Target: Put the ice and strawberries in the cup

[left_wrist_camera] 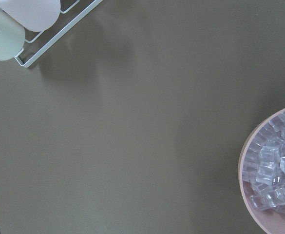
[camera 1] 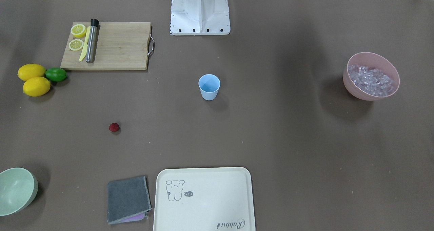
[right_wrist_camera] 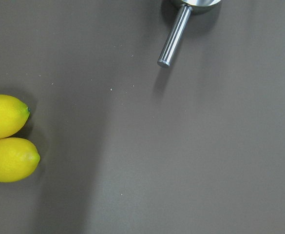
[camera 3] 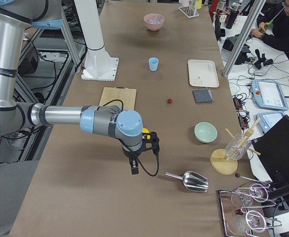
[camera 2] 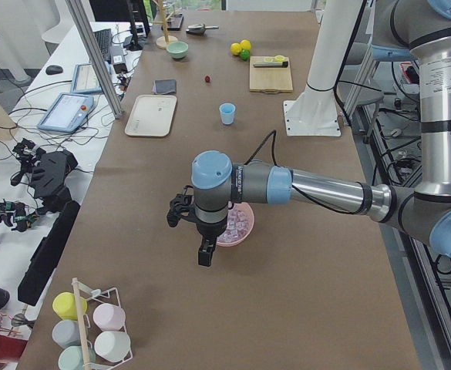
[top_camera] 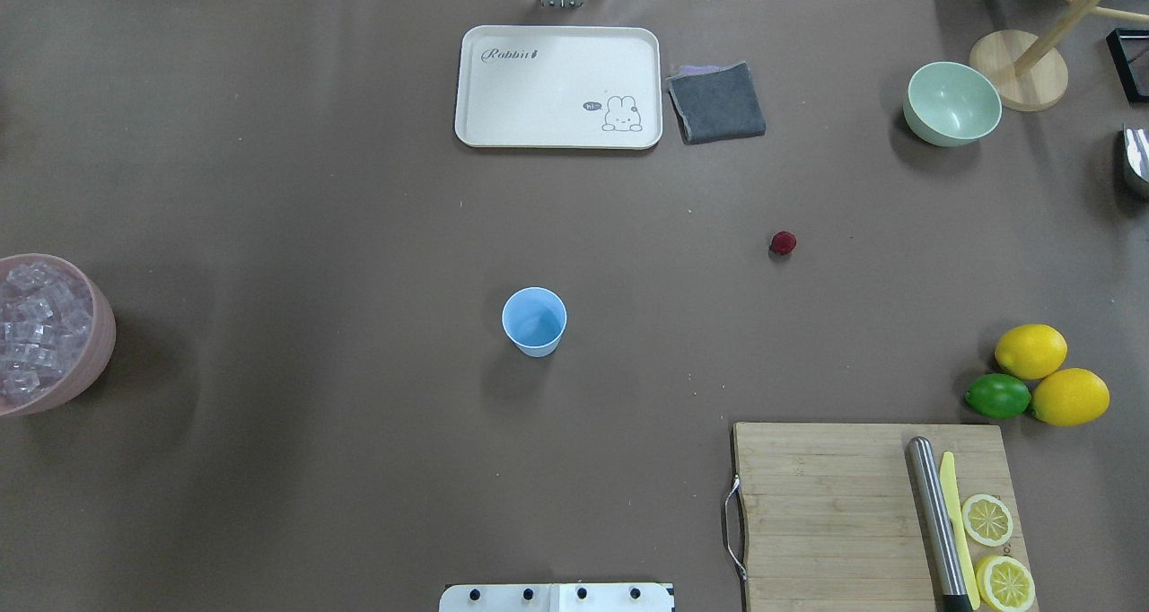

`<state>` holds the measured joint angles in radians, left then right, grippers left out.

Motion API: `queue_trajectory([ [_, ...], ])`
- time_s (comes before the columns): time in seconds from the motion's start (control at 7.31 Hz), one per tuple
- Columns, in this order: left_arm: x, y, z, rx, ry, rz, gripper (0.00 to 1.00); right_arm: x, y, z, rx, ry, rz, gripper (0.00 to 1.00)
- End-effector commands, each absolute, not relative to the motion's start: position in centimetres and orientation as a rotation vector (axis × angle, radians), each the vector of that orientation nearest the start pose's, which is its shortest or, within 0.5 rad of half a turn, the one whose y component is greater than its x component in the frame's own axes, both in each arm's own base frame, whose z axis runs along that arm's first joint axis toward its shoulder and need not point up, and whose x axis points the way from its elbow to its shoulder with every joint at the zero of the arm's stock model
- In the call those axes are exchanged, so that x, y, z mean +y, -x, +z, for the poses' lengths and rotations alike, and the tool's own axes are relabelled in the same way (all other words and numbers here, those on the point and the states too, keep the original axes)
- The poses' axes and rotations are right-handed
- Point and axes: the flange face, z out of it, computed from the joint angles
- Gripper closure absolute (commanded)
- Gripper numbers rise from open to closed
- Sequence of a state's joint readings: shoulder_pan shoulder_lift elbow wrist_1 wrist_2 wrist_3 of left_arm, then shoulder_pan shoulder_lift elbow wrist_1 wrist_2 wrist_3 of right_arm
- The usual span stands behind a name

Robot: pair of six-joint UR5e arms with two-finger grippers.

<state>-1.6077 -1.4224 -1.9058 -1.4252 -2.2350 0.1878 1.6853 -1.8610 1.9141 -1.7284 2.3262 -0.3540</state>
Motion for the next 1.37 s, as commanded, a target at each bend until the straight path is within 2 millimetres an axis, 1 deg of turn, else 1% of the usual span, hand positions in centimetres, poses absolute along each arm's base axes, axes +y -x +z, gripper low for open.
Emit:
queue_trajectory([
  [0.0,-42.0,8.7,58.6,0.656,-0.112,0.158,0.03,-35.1,-10.5,63.1,-0.779,-0.081,-0.184,0.00],
  [0.27,-41.9,8.7,58.5,0.656,-0.114,0.158,0.03,-35.1,-10.1,63.0,-0.827,-0.083,-0.173,0.00],
  [0.55,-42.1,8.7,58.4,0.658,-0.116,0.157,0.03,-35.2,-10.1,63.0,-0.828,-0.082,-0.168,0.00],
  [0.68,-42.1,8.7,57.9,0.656,-0.126,0.160,0.03,-35.1,-10.1,63.1,-0.830,-0.083,-0.173,0.00],
  [1.23,-42.1,8.7,57.5,0.656,-0.133,0.161,0.03,-34.9,-10.0,63.0,-0.833,-0.087,-0.176,0.00],
])
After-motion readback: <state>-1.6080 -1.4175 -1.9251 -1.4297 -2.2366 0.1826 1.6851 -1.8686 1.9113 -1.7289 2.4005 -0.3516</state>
